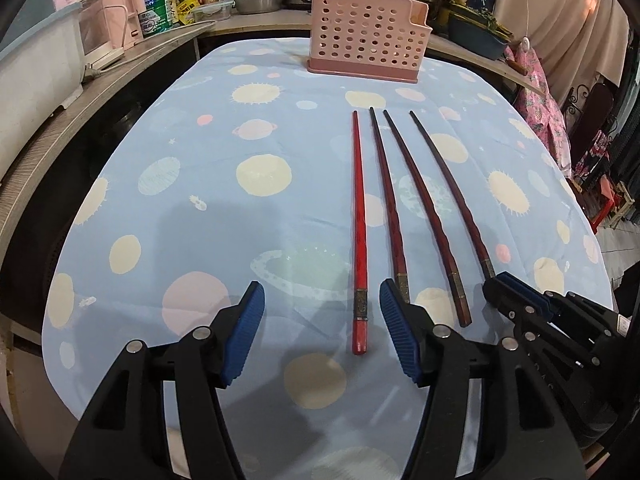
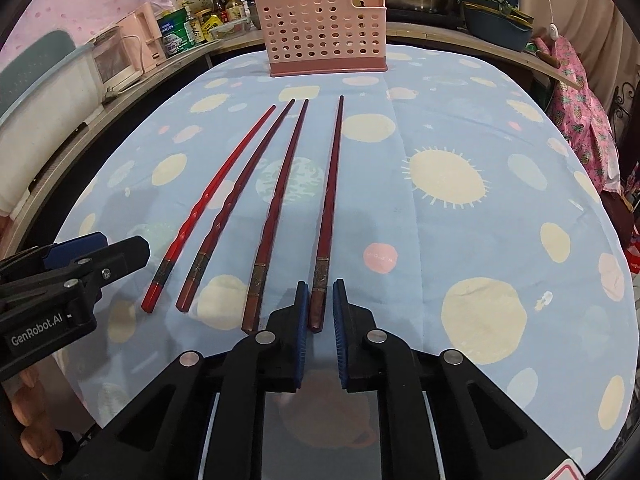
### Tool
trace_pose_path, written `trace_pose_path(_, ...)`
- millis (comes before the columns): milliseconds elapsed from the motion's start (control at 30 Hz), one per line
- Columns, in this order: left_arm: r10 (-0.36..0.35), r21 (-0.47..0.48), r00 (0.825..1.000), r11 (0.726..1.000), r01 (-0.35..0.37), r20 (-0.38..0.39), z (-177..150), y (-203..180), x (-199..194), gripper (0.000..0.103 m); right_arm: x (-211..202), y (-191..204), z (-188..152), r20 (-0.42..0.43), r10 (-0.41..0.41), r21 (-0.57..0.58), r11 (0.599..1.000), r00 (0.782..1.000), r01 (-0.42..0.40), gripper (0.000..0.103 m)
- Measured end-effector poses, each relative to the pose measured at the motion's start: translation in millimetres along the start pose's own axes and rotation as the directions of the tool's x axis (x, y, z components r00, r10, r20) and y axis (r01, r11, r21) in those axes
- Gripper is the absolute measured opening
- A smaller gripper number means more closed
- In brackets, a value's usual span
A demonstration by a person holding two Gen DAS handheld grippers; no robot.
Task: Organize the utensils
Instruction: 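Grasp a dark red chopstick with the right tool while the left tool grasps a red chopstick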
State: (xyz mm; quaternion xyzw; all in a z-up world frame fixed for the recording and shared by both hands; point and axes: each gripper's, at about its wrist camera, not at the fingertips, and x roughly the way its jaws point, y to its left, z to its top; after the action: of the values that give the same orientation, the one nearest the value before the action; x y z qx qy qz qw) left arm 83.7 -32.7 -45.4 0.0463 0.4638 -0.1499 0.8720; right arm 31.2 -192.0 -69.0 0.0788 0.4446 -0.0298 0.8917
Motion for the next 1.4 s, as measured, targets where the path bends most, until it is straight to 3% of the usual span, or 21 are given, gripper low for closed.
trace_pose_path(433, 0.012, 0.003, 0.999, 1.0, -0.012, -0.036, -9, 0, 13, 0.053, -2, -5, -3, 0.003, 0.004, 0.015, 1.0, 1.0, -0.004, 0.007)
trace_pose_path(800, -0.009, 0.006, 0.999, 1.0, 0.009, -0.044, -8, 1, 13, 0.01, -2, -5, -3, 0.005, 0.006, 0.018, 1.0, 1.0, -0.006, 0.007)
trace_pose_path(1400, -0.032, -0.019, 0.999, 0.999, 0.032, -0.024, 10, 3, -5, 0.008, -19, -11, 9, 0.047, 0.021, 0.042, 0.999, 0.999, -0.023, 0.007)
